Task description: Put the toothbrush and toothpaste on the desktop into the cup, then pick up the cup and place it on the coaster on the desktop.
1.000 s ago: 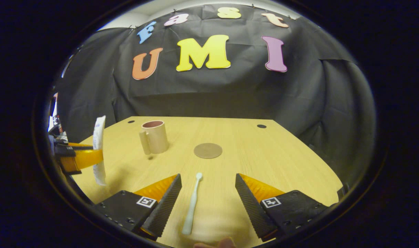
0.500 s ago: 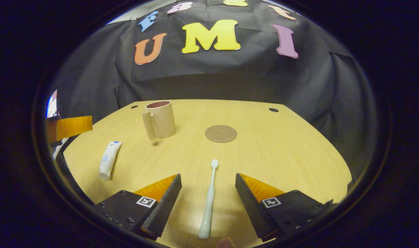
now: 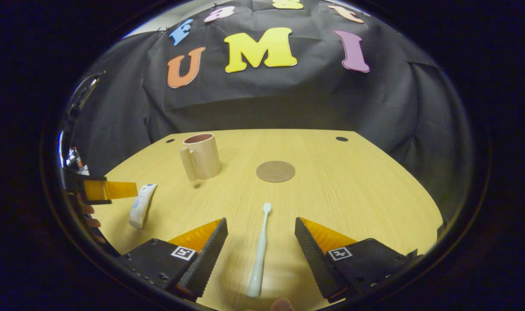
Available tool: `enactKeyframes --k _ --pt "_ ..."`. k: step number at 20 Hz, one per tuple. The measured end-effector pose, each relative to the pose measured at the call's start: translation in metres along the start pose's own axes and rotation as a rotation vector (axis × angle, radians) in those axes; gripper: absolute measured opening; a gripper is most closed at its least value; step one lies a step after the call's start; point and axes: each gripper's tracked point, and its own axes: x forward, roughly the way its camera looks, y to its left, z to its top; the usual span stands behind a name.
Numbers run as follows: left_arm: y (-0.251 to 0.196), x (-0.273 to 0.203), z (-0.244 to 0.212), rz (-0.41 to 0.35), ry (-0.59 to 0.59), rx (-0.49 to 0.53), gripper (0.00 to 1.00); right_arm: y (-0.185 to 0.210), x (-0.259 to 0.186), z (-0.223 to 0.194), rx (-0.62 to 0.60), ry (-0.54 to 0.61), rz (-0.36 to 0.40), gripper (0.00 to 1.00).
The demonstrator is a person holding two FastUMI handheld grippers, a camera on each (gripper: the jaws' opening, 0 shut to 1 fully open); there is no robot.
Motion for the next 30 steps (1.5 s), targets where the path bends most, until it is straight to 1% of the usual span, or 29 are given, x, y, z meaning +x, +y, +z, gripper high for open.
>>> enactKeyframes --k 4,5,6,9,10,11,12,14,15,16,17,18,19,20,21,22,23,24,25,28,30 --pt "0.011 0.031 -0.005 0.088 0.078 -0.012 0.98 -0.01 -0.001 0.004 0.035 -0.006 0.006 0.94" --pt "0.01 0.038 -0.004 0.104 0.089 -0.01 0.98 -0.013 0.0 0.003 0.042 -0.004 0.006 0.98" --pt "0.008 0.044 -0.004 0.109 0.106 -0.014 0.98 -0.015 -0.001 0.004 0.052 -0.002 0.007 0.96" --pt "0.016 0.055 -0.01 0.151 0.152 -0.03 0.96 -0.02 -0.004 0.007 0.076 -0.006 0.011 0.96" --pt "0.022 0.056 -0.005 0.165 0.14 -0.02 0.95 -0.022 -0.005 0.009 0.078 -0.012 0.009 0.96" --pt "0.022 0.058 -0.004 0.163 0.141 -0.021 0.98 -0.024 -0.006 0.012 0.076 -0.02 0.006 0.96" --pt "0.023 0.059 -0.005 0.169 0.154 -0.027 0.91 -0.025 -0.008 0.013 0.073 -0.027 0.003 0.96" --pt "0.026 0.059 -0.004 0.184 0.162 -0.015 0.89 -0.026 -0.009 0.016 0.071 -0.038 0.001 0.96" --pt "0.029 0.06 -0.004 0.182 0.163 -0.015 0.87 -0.026 -0.009 0.017 0.071 -0.04 0.002 0.96" --pt "0.029 0.061 -0.004 0.184 0.166 -0.014 0.78 -0.026 -0.011 0.017 0.07 -0.042 0.005 0.96" --pt "0.026 0.062 -0.005 0.18 0.164 -0.016 0.73 -0.025 -0.012 0.018 0.068 -0.043 0.006 0.96" --pt "0.023 0.062 -0.004 0.178 0.163 -0.018 0.65 -0.025 -0.012 0.017 0.066 -0.044 0.008 0.96" --pt "0.016 0.062 -0.004 0.164 0.162 -0.011 0.64 -0.024 -0.012 0.017 0.065 -0.045 0.012 0.96" --pt "0.015 0.062 -0.004 0.16 0.16 -0.008 0.57 -0.024 -0.013 0.018 0.066 -0.047 0.012 0.96" --pt "0.013 0.062 -0.003 0.153 0.156 0.002 0.53 -0.024 -0.013 0.018 0.068 -0.049 0.014 0.96" --pt "0.013 0.061 -0.003 0.143 0.154 0.021 0.58 -0.024 -0.013 0.019 0.071 -0.05 0.015 0.96" --pt "0.011 0.06 -0.001 0.132 0.147 0.031 0.52 -0.024 -0.013 0.019 0.074 -0.052 0.015 0.96" --pt "0.01 0.059 0.0 0.121 0.129 0.031 0.56 -0.025 -0.013 0.019 0.075 -0.053 0.013 0.96" --pt "0.006 0.056 0.005 0.105 0.099 0.037 0.5 -0.026 -0.013 0.019 0.075 -0.054 0.009 0.96" --pt "0.002 0.047 0.023 0.065 0.001 0.06 0.48 -0.026 -0.012 0.019 0.078 -0.054 0.003 0.95" --pt "0.002 0.036 0.03 0.048 -0.043 0.066 0.46 -0.024 -0.013 0.021 0.074 -0.063 -0.001 0.95"
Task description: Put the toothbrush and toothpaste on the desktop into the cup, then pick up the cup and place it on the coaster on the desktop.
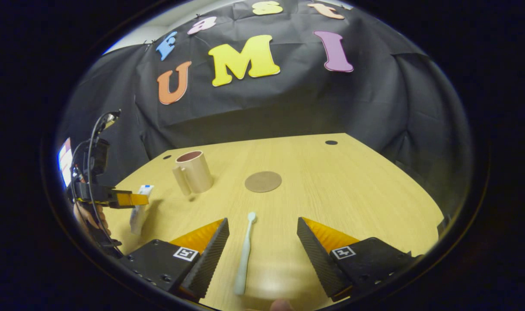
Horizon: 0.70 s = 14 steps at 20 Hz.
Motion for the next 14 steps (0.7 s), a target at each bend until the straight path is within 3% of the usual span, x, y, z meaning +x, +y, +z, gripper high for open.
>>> enactKeyframes --k 2,4,5,6,14 --pt "0.003 -0.01 0.006 -0.009 -0.037 0.008 0.49 0.003 -0.002 0.0 -0.012 -0.012 0.001 0.96" --pt "0.0 -0.024 0.018 -0.014 -0.092 0.019 0.45 0.008 -0.004 0.0 -0.032 -0.018 0.001 0.96" --pt "0.0 -0.03 0.022 -0.016 -0.116 0.018 0.49 0.009 -0.004 0.0 -0.035 -0.019 0.003 0.99" --pt "-0.001 -0.036 0.028 -0.022 -0.139 0.018 0.45 0.011 -0.004 -0.001 -0.037 -0.018 0.006 0.96" --pt "-0.018 -0.09 0.082 -0.092 -0.331 0.056 0.44 0.013 0.006 -0.012 -0.062 0.018 -0.016 0.96"
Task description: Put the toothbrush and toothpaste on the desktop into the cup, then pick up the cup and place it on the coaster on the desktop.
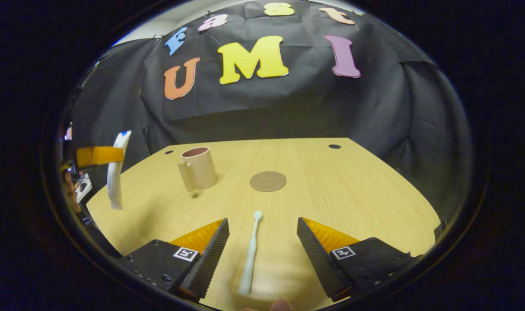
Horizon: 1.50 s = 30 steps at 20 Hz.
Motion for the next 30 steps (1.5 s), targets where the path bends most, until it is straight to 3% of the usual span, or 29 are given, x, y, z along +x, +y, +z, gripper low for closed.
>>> enactKeyframes --k 5,7,8,13,15,16,18,22,25,30 --pt "-0.005 -0.007 0.023 -0.027 -0.08 0.03 0.44 0.007 0.032 -0.019 -0.043 0.108 -0.067 0.96" --pt "-0.006 -0.006 0.022 -0.044 -0.082 0.019 0.44 0.012 0.043 -0.024 -0.032 0.144 -0.073 0.9" --pt "-0.005 -0.007 0.022 -0.049 -0.081 0.016 0.44 0.01 0.049 -0.026 -0.027 0.157 -0.087 0.8" --pt "0.007 -0.011 0.02 -0.057 -0.087 0.012 0.44 0.008 0.062 -0.028 0.029 0.204 -0.134 0.52" --pt "0.012 -0.012 0.017 -0.064 -0.094 0.01 0.44 0.007 0.064 -0.028 0.052 0.207 -0.148 0.33" --pt "0.012 -0.012 0.017 -0.066 -0.098 0.01 0.44 0.008 0.065 -0.028 0.059 0.205 -0.146 0.19" --pt "0.013 -0.008 0.019 -0.068 -0.108 0.014 0.44 0.008 0.065 -0.028 0.052 0.203 -0.137 0.03" --pt "0.008 -0.001 0.021 -0.075 -0.116 0.014 0.44 0.003 0.066 -0.024 0.118 0.205 -0.109 0.0" --pt "0.0 0.004 0.02 -0.091 -0.11 0.01 0.44 0.007 0.064 -0.02 0.156 0.199 -0.049 0.0" --pt "-0.015 0.02 0.032 -0.121 -0.125 0.002 0.44 0.009 0.049 0.006 0.126 0.104 -0.016 0.0"
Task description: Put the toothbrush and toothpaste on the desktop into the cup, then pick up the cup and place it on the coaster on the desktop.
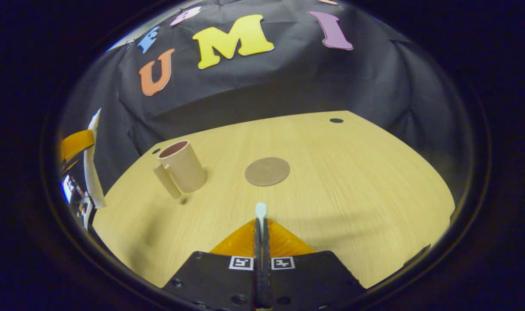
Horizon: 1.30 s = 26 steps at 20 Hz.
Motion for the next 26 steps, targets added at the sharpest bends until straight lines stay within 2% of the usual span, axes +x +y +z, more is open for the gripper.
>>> enactKeyframes --k 5,11,18,26 --pt "-0.013 0.033 0.033 -0.043 -0.085 -0.01 0.44 0.005 -0.021 0.016 -0.042 -0.079 0.029 0.0" --pt "-0.028 0.083 0.044 -0.09 -0.132 -0.019 0.44 0.004 -0.035 0.031 -0.049 -0.121 0.06 0.0" --pt "-0.034 0.135 0.031 -0.091 -0.135 -0.031 0.44 -0.008 -0.034 0.041 -0.015 -0.131 0.07 0.0" --pt "-0.034 0.15 0.018 -0.083 -0.111 -0.051 0.47 -0.018 -0.035 0.045 0.008 -0.144 0.058 0.0"
